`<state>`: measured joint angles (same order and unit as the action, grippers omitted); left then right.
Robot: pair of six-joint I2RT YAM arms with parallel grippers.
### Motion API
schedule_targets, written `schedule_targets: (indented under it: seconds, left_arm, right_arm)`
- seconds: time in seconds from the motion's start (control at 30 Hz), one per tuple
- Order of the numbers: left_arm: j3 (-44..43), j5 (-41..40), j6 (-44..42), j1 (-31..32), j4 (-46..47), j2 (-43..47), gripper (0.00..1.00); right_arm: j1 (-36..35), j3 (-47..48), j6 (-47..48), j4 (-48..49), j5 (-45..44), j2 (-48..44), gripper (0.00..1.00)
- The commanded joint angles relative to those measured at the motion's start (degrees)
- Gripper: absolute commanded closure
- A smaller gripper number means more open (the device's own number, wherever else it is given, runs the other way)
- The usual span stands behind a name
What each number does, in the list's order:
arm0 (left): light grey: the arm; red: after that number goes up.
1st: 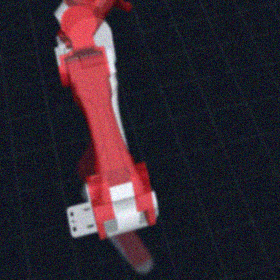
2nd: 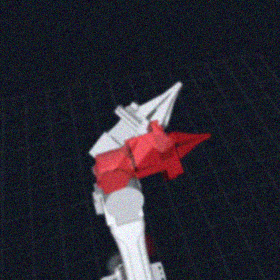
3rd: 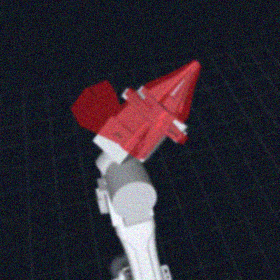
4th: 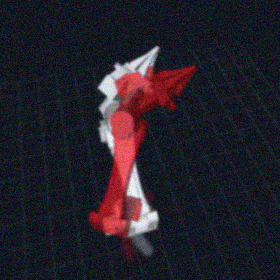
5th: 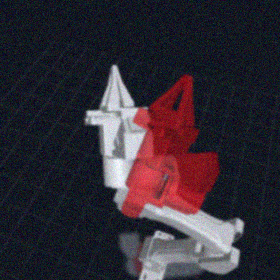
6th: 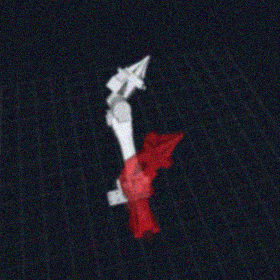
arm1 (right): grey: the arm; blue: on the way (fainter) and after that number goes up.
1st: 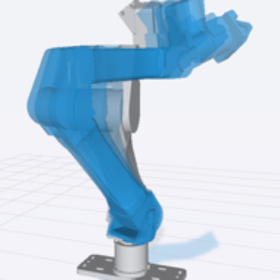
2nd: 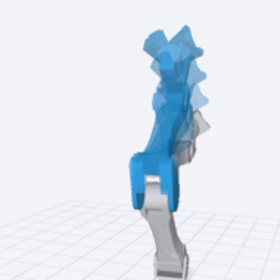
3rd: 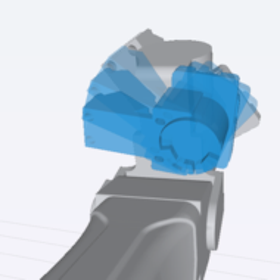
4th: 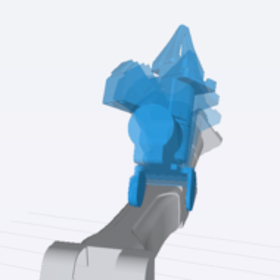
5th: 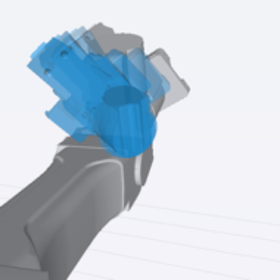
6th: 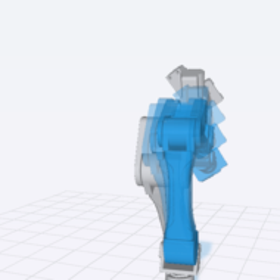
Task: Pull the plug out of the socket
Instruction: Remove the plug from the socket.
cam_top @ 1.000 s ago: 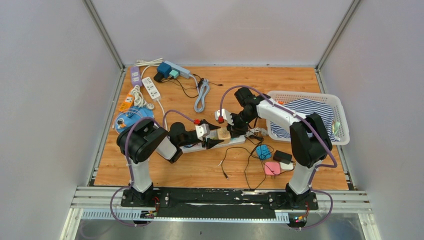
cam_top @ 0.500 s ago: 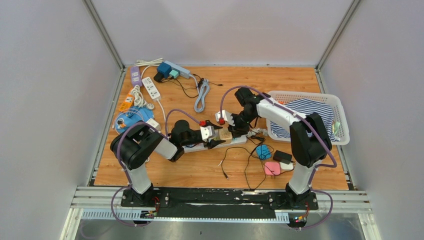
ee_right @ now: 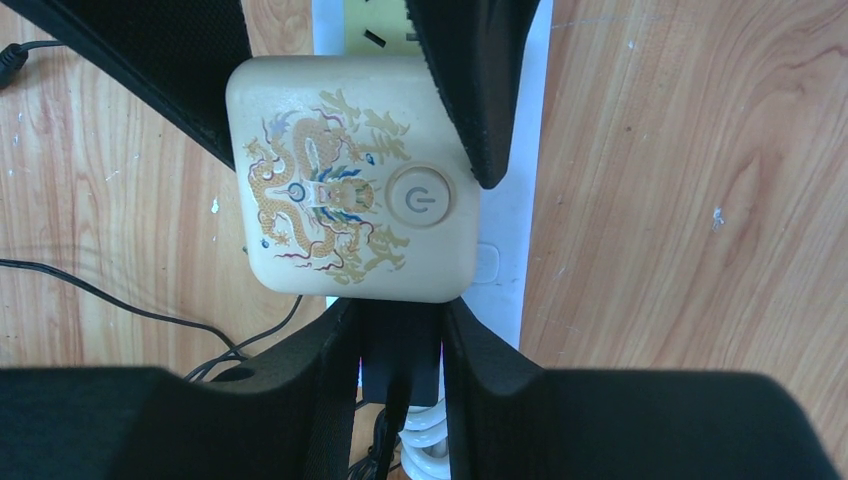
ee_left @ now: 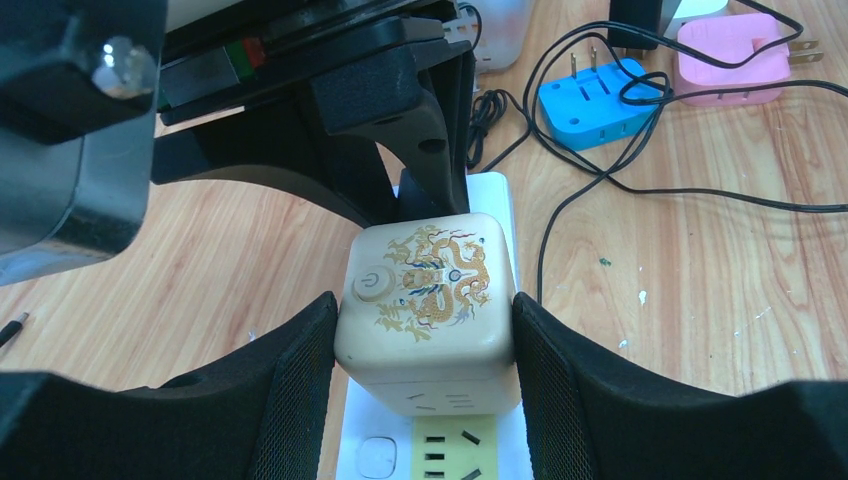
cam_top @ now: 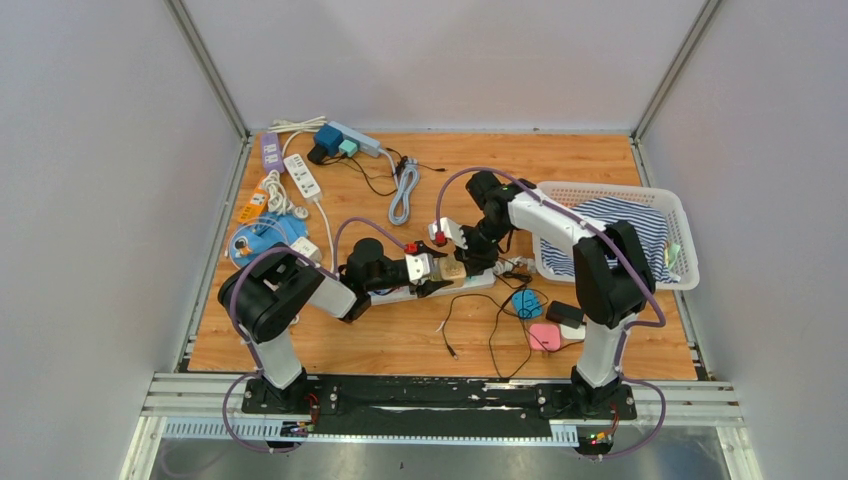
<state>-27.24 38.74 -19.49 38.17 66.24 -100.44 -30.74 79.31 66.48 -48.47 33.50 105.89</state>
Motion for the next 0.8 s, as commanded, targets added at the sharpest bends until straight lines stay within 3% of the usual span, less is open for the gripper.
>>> schedule_targets:
  seconds: [0.0,0.13,0.4,0.63,0.77]
  left_arm:
    - [-0.33,-2.30,-4.49,1.82,-7.71,-2.04,0.95]
    - [-0.53,-2.45,-4.45,1.82,-7.99,-2.04,0.95]
    - [-0.18,-2.44,-4.34,1.82,-7.27,-2.08,0.96]
    - [-0.18,-2.53,-4.25,1.82,-7.26,-2.01,0.96]
    - [-0.01,-2.66,-4.25,1.82,-7.26,-1.79,0.95]
  right_arm:
    - [-1.98,-3.06,2.85,-3.06,9.71,-1.32,1.00]
    - [-2.82,-4.45,8.82,-6.42,14.75,-3.03,1.00]
    - [-0.37,-3.97,-4.52,4.86,4.85,-2.88,1.00]
    - [0.25,-7.17,10.96,-4.64,17.07,-5.55,1.00]
    - [0.27,-5.63,7.50,-3.28,15.49,-4.50,1.00]
